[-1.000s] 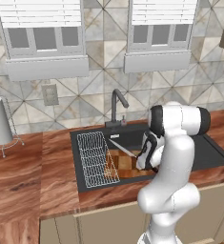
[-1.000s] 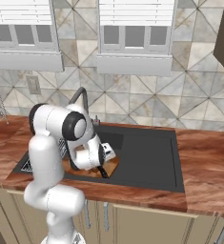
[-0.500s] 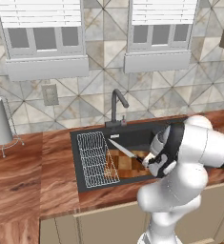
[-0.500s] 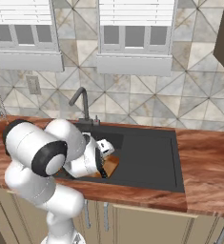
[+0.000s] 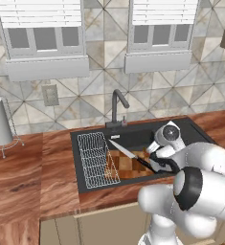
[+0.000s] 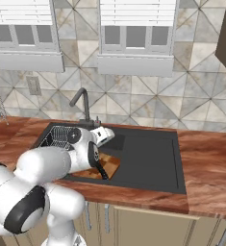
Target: Move the cutting board and knife to the sink. Then move spray from the cabinet to the counter.
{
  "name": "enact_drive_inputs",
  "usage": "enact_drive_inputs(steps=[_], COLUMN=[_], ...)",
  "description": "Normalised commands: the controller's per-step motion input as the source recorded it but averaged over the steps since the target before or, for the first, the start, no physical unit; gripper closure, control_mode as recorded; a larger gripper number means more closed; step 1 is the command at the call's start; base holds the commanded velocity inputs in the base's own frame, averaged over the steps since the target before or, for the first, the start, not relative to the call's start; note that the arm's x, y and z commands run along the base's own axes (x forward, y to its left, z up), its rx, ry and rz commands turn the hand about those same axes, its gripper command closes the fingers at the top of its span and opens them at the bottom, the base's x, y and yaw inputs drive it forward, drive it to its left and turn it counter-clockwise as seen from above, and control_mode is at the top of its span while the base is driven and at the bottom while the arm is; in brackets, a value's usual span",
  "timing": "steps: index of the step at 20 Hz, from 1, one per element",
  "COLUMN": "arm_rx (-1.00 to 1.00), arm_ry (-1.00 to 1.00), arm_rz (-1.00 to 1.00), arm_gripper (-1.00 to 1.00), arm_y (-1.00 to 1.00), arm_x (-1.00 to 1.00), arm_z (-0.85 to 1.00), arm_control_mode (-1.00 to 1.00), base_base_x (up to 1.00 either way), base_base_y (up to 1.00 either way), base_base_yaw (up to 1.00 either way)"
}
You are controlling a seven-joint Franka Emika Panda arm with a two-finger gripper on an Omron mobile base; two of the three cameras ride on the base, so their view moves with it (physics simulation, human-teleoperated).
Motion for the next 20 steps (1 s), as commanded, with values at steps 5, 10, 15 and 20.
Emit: enact_drive_inputs(steps=[5, 10, 15, 20], arm_rx=[0.0, 0.01, 0.0, 0.0], arm_ry=[0.01, 0.05, -0.01, 0.0], arm_rz=[0.0, -0.01, 0.0, -0.01], arm_gripper=[-1.0, -1.0, -1.0, -1.0], arm_y=[0.0, 0.0, 0.0, 0.0], arm_x=[0.0, 0.0, 0.0, -0.19], arm_z=[1.0, 1.0, 0.31, 0.0], arm_control_mode=[-1.0, -1.0, -1.0, -1.0], base_base_x=[0.0, 0.0, 0.0, 0.0], base_base_y=[0.0, 0.0, 0.0, 0.0], base_base_yaw=[0.0, 0.0, 0.0, 0.0])
